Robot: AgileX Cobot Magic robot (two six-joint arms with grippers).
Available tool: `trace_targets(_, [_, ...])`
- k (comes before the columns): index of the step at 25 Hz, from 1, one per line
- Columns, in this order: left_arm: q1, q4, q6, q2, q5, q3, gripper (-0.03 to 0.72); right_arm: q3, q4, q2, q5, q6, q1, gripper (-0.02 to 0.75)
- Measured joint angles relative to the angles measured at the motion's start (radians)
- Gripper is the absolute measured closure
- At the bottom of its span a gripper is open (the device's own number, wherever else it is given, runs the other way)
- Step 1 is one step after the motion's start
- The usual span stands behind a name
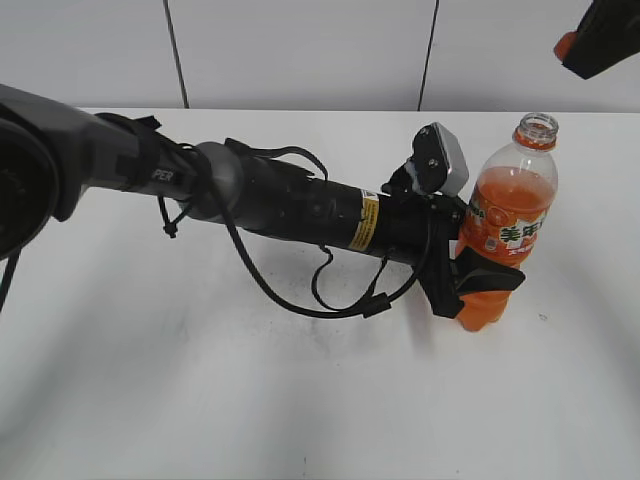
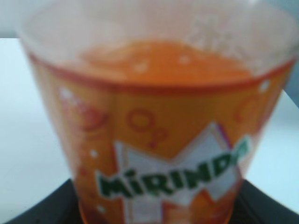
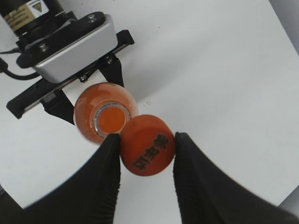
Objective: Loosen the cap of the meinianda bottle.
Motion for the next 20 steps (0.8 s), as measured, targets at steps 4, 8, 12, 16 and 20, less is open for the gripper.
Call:
trace_targets(4, [0.000,0.000,-0.001,0.000,0.004,0.000,0.284,0.002,-0.056,0.011,-0.023,0.302,-0.040,0.475])
trace_targets(8, [0.000,-0.001,0.000,-0.001,0.017,0.000,0.284,0.119,-0.095,0.012,-0.200,0.495,-0.247,0.475])
trace_targets(12, [0.000,-0.012,0.001,-0.001,0.022,0.000,0.284,0.359,-0.050,0.035,-0.492,0.524,-0.397,0.475])
trace_targets(16, [0.000,-0.024,0.013,-0.001,0.032,0.000,0.284,0.533,-0.018,0.153,-0.794,0.527,-0.418,0.475])
trace_targets(20, [0.001,-0.030,0.018,-0.001,0.035,0.000,0.284,0.553,0.016,0.325,-0.922,0.527,-0.419,0.476])
